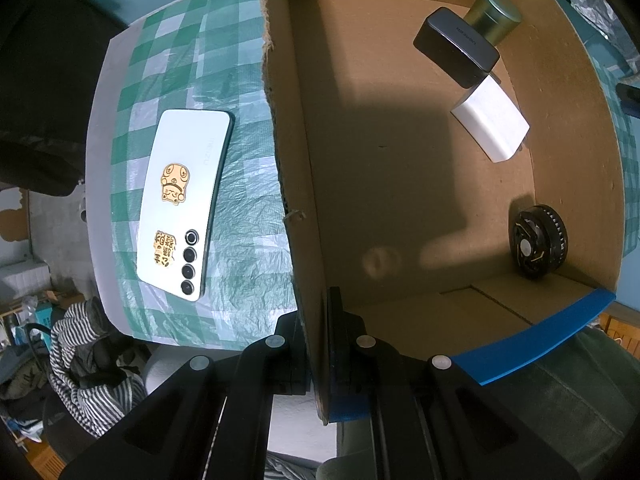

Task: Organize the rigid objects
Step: 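Move the right tool back to the items on the tablecloth, then grasp the second white charger with the right tool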

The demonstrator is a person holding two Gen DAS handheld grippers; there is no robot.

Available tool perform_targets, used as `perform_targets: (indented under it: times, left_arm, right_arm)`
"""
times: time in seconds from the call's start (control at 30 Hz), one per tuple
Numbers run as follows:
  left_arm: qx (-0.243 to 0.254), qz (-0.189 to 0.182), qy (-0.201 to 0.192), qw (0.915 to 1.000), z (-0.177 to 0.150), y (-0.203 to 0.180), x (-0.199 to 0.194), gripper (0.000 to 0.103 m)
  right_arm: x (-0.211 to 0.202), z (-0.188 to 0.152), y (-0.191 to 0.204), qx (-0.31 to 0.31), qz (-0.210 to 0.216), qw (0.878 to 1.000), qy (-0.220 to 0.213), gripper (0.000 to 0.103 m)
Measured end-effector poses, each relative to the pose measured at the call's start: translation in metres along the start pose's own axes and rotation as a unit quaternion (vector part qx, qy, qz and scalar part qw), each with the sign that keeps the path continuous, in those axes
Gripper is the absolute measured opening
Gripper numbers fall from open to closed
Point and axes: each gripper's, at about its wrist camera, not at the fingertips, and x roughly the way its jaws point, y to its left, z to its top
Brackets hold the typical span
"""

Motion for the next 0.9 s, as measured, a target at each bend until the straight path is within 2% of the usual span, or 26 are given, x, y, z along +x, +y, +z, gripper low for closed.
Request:
perform_targets:
  times: [0.13,0.4,0.83,0.9]
  left_arm:
    - [0.001,0.0,0.001,1.0,0.001,0.001,0.001,0.005]
    - [0.001,0.001,0.002,1.0,0.002,0.002,0.0,0.005]
    - [-0.001,0.0,0.002,1.0,0.002,0.003,0.001,0.005]
    - [-0.001,-0.001,0.002,1.0,0.003,0.003,0.001,0.005]
  right_arm:
    - [0.019,0.007,-0.008,0.018,0.025,0.999,0.02,0.063]
    - [0.047,0.013,-0.012,0.029,0.03,0.998,0.047,0.063]
    - [0.079,0.004,-0.001,0.005,-0.019,0.997,0.071,0.065]
    - [0.081,0.002,0.004,0.001,-0.022,0.997,0.069,0.062]
